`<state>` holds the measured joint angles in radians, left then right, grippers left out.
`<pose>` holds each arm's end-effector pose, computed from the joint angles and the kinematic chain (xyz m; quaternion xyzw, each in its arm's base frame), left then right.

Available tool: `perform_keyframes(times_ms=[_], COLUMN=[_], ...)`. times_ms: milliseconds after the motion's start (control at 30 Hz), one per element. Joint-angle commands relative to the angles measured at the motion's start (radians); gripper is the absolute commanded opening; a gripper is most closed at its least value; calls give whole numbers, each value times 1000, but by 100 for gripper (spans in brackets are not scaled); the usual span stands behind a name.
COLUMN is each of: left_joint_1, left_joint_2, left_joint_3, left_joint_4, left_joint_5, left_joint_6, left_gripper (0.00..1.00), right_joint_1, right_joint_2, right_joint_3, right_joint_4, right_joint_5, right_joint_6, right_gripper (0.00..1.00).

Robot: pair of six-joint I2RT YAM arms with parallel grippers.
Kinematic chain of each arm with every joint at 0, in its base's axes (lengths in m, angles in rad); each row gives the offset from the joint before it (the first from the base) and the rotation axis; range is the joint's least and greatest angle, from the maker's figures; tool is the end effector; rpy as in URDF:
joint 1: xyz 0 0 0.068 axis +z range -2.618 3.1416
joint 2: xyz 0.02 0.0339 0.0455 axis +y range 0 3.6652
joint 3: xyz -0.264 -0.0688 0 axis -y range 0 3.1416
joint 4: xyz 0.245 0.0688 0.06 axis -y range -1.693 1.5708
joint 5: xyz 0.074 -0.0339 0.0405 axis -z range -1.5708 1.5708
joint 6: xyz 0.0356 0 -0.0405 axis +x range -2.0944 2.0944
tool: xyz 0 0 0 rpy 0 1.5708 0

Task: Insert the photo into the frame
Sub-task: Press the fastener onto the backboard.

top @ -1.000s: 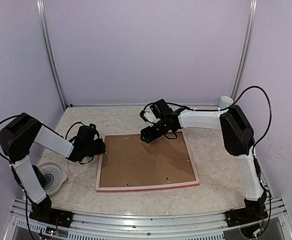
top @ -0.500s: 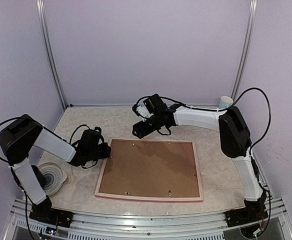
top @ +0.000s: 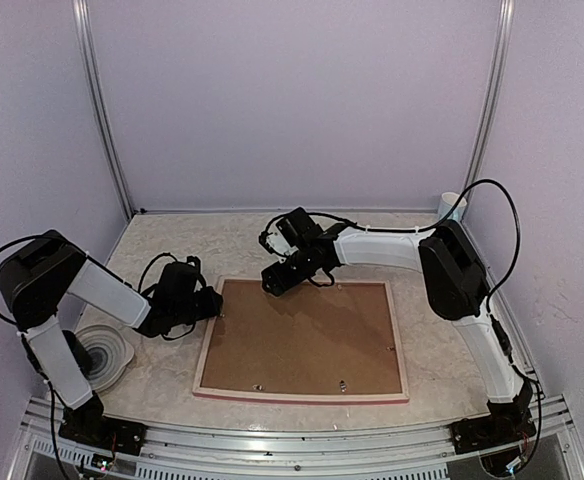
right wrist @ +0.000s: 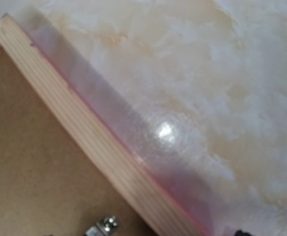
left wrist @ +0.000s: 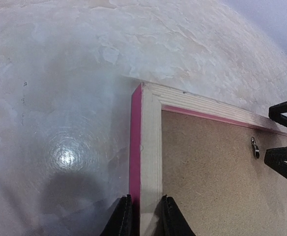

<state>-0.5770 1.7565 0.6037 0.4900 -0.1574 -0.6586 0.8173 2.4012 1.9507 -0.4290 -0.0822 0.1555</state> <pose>0.2621 -0.1639 0.1062 -0.0710 0.8938 -0.1957 0.3973 0.3614 0.3895 0.1546 -0.3186 0.8845 0.1924 0.2812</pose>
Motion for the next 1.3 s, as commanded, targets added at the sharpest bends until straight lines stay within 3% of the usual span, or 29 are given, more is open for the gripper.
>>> perform_keyframes(times_ms=[0, 433, 900, 1267], left_joint_1=[-12, 10, 37, 39], left_joint_2=[24, 47, 44, 47], left_joint_3=[-58, -48, -55, -56], left_joint_4=[-77, -51, -44, -42], left_joint_5=[76, 137, 151, 151], left_joint_6=[-28, -24, -27, -28], left_gripper=[18, 19, 19, 19], right_joint_1=[11, 26, 24, -20], right_joint_2=[26, 94, 38, 19], right_joint_3=[20, 100, -25, -61], right_joint_4=[-11, -74, -81, -49], right_joint_5=[6, 97, 191, 138], right_joint_6=[33, 18, -30, -20], right_gripper=[78, 76, 71, 60])
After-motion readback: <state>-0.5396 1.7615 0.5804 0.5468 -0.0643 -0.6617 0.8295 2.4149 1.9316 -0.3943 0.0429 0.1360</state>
